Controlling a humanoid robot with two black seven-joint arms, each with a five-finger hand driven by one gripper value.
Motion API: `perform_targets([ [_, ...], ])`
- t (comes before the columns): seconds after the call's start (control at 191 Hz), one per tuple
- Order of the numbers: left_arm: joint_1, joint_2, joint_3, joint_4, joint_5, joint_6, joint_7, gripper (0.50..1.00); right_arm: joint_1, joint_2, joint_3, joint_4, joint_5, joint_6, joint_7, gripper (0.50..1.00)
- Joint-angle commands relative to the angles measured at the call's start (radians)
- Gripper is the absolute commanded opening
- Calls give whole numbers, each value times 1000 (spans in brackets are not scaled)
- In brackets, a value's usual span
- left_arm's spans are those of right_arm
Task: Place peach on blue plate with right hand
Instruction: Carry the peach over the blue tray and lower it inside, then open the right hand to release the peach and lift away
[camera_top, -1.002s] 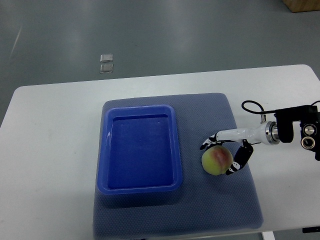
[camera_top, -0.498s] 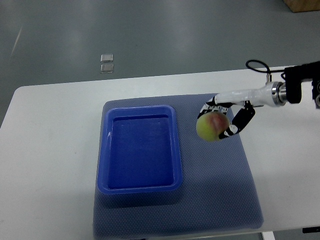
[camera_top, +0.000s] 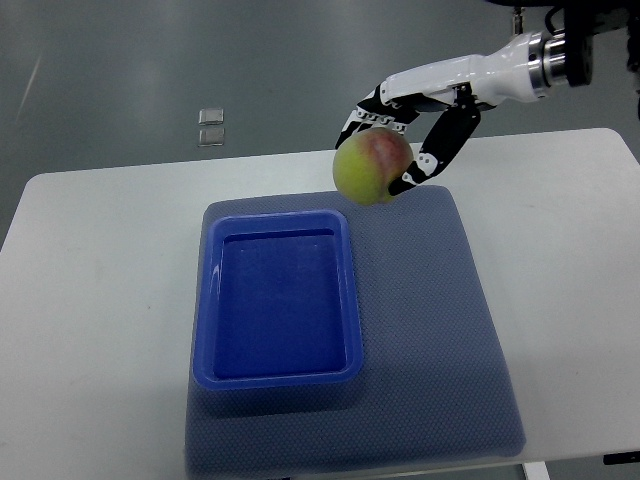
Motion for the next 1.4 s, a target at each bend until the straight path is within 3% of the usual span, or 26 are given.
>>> perform_targets([
  [0.0, 0, 0, 0, 0, -1, 0, 0, 1000, -3, 193, -60, -113, -7, -44, -1, 500],
  [0.121, 0, 0, 0, 0, -1, 0, 0, 1000, -15, 385, -84, -264, -8, -71, -1, 500],
  [0.173, 0, 0, 0, 0, -1, 0, 0, 1000, -15, 385, -84, -264, -8, -71, -1, 500],
  [0.178, 0, 0, 0, 0, -1, 0, 0, 1000, -29, 472, -99, -337, -13, -75, -1, 500],
  [0.257, 0, 0, 0, 0, -1, 0, 0, 1000, -65, 577, -119, -406, -34, -90, -1, 502],
  [0.341, 0, 0, 0, 0, -1, 0, 0, 1000, -82, 614, -124, -433, -54, -100, -1, 511],
  [0.346, 0, 0, 0, 2, -1, 0, 0, 1000, -116, 670, -130, -474, -89, -109, 0, 519],
  [0.362, 0, 0, 0, 0, -1, 0, 0, 1000, -130, 687, -133, -489, -108, -112, 0, 521],
  [0.577, 0, 0, -2, 2, -2, 0, 0, 1000, -227, 689, -147, -561, -211, -135, 0, 533],
  [0.729, 0, 0, -2, 0, -1, 0, 0, 1000, -260, 689, -147, -577, -225, -143, 0, 570],
  [0.735, 0, 0, -2, 0, -1, 0, 0, 1000, -263, 689, -147, -577, -225, -144, 0, 594],
  [0.771, 0, 0, -2, 0, -1, 0, 0, 1000, -263, 689, -147, -577, -225, -149, 0, 623],
  [0.787, 0, 0, -2, 0, -1, 0, 0, 1000, -263, 689, -147, -577, -225, -152, 0, 660],
  [0.834, 0, 0, -2, 0, -1, 0, 0, 1000, -263, 689, -147, -577, -225, -152, 0, 660],
  [0.839, 0, 0, -2, 2, -2, 0, 0, 1000, -263, 689, -144, -577, -223, -153, 2, 810],
  [0.845, 0, 0, -2, 2, -2, 0, 0, 1000, -263, 689, -144, -577, -223, -153, 2, 811],
  [0.85, 0, 0, -2, 2, -2, 0, 0, 1000, -263, 689, -142, -577, -223, -152, 2, 850],
  [0.86, 0, 0, -2, 2, -2, 0, 0, 1000, -263, 689, -141, -577, -223, -152, 2, 878],
  [0.892, 0, 0, -2, 2, -2, 0, 0, 1000, -263, 689, -135, -574, -221, -152, 2, 913],
  [1.233, 0, 0, 0, 3, -2, 0, 0, 1000, -191, 653, 3, -552, -197, -92, 2, 930],
  [1.238, 0, 0, 0, 3, -2, 0, 0, 1000, -193, 614, 78, -548, -192, -80, 2, 930],
  [1.291, 0, 0, 0, 3, -2, 0, 0, 1000, -207, 568, 172, -548, -171, -75, 7, 930],
  [1.385, 0, 0, 0, 2, -2, 0, 0, 1000, -228, 538, 247, -548, -143, -75, 14, 930],
  [1.396, 0, 0, 0, 2, -2, 0, 0, 1000, -285, 511, 350, -549, -88, -83, 16, 930],
])
